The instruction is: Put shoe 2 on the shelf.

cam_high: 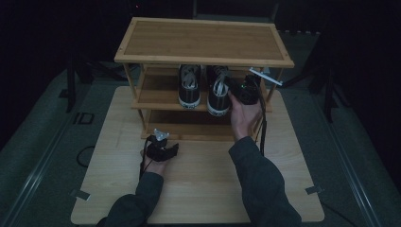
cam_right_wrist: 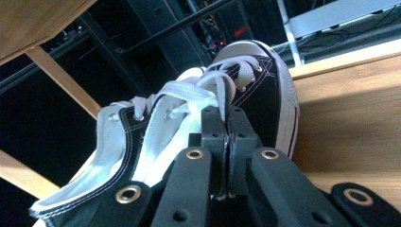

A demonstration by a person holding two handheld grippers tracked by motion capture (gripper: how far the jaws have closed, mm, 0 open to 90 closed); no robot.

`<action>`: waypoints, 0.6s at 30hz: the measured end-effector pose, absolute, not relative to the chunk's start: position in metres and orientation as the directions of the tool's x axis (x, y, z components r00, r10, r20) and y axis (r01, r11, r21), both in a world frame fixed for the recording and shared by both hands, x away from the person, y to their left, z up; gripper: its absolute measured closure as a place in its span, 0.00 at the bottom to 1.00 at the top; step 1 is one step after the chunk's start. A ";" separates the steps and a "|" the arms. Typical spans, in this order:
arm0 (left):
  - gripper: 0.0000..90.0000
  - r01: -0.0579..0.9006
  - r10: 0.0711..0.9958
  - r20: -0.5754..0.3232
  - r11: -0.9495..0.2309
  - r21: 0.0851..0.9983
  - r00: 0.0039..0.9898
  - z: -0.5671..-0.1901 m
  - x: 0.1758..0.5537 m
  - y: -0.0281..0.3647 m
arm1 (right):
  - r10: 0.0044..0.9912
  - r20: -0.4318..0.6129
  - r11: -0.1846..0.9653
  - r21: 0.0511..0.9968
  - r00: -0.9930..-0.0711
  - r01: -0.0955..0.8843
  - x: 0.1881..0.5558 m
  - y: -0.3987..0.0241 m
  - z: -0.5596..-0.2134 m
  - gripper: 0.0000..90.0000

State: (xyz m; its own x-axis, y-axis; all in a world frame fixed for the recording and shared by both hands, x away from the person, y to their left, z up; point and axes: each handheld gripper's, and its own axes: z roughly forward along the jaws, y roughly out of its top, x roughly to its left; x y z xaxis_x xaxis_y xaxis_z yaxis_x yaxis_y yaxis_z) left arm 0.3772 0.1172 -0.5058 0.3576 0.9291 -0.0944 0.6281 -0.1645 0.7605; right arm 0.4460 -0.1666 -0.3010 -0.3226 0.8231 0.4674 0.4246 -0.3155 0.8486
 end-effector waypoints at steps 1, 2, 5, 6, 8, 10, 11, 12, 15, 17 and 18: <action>0.52 0.628 0.929 -0.095 -0.164 0.760 0.358 -0.506 0.377 0.117 | 0.826 0.466 -0.316 0.849 -0.318 0.423 0.447 -0.166 -0.301 0.98; 0.52 0.628 0.929 -0.095 -0.164 0.760 0.357 -0.506 0.377 0.117 | 0.827 0.465 -0.316 0.849 -0.316 0.423 0.448 -0.165 -0.302 0.98; 0.52 0.628 0.929 -0.096 -0.163 0.761 0.357 -0.506 0.377 0.117 | 0.831 0.470 -0.320 0.841 -0.297 0.437 0.451 -0.162 -0.301 0.98; 0.52 0.629 0.929 -0.096 -0.163 0.761 0.357 -0.506 0.377 0.117 | 0.834 0.462 -0.313 0.846 -0.302 0.431 0.453 -0.162 -0.302 0.98; 0.52 0.628 0.929 -0.098 -0.161 0.761 0.357 -0.506 0.377 0.117 | 0.835 0.460 -0.314 0.849 -0.303 0.425 0.455 -0.161 -0.304 0.98; 0.52 0.628 0.929 -0.100 -0.160 0.761 0.357 -0.506 0.377 0.117 | 0.837 0.458 -0.315 0.850 -0.297 0.422 0.456 -0.160 -0.304 0.98; 0.52 0.628 0.929 -0.098 -0.161 0.761 0.357 -0.506 0.377 0.117 | 0.838 0.456 -0.313 0.851 -0.299 0.421 0.456 -0.159 -0.305 0.98; 0.52 0.628 0.929 -0.098 -0.161 0.761 0.357 -0.506 0.377 0.117 | 0.842 0.454 -0.313 0.851 -0.293 0.421 0.457 -0.158 -0.305 0.98; 0.52 0.628 0.929 -0.099 -0.160 0.761 0.357 -0.506 0.377 0.117 | 0.847 0.450 -0.314 0.853 -0.283 0.418 0.458 -0.157 -0.305 0.98; 0.52 0.628 0.929 -0.100 -0.159 0.762 0.356 -0.506 0.378 0.117 | 0.850 0.447 -0.312 0.854 -0.280 0.418 0.459 -0.156 -0.304 0.98; 0.52 0.627 0.929 -0.100 -0.159 0.762 0.356 -0.506 0.377 0.117 | 0.852 0.450 -0.318 0.851 -0.268 0.418 0.460 -0.155 -0.304 0.98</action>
State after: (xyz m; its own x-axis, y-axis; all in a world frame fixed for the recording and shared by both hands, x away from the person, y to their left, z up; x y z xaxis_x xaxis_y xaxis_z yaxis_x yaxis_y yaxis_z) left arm 0.3775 0.1172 -0.5057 0.3564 0.9290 -0.0996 0.6274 -0.1590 0.7623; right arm 0.4602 -0.1552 -0.3036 -0.2681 0.8519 0.4499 0.4176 -0.3180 0.8511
